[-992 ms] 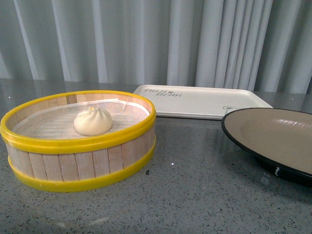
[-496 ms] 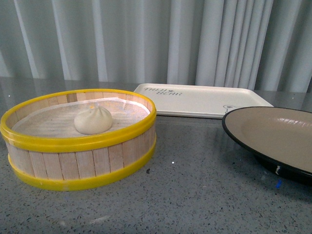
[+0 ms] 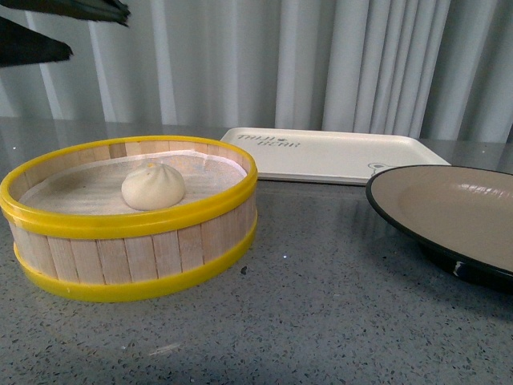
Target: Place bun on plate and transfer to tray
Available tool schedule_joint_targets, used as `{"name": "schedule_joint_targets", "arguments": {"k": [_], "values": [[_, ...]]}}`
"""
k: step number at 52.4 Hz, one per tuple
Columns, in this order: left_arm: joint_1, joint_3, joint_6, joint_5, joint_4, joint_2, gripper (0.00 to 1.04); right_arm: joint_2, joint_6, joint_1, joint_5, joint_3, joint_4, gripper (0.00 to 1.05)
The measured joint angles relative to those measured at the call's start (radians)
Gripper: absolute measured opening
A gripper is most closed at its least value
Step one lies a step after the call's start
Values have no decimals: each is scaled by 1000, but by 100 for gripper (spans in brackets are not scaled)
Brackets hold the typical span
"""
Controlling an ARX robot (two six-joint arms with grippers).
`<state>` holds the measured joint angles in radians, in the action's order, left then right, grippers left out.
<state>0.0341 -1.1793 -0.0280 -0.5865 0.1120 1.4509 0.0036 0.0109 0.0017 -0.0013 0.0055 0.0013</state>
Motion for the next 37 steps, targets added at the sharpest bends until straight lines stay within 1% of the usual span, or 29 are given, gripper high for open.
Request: {"name": "schedule_joint_targets", "arguments": {"k": [3,9,14,22,29,37], "values": [[20,-6,19,34,55,13,98,0,0,0,0,0,0,96],[46,-11,45,102,73,34,98,0,0,0,0,0,0,96],[74,-10,80,177,43,51,98,0,0,0,0,0,0,96],[137,37,179,244,-26,51,98,0,0,0,0,0,0,96],[170,75,246,274,-3,48,98,0,0,0,0,0,0,96],[179,85,250,287,11,48,98,0,0,0,0,0,0,96]]}}
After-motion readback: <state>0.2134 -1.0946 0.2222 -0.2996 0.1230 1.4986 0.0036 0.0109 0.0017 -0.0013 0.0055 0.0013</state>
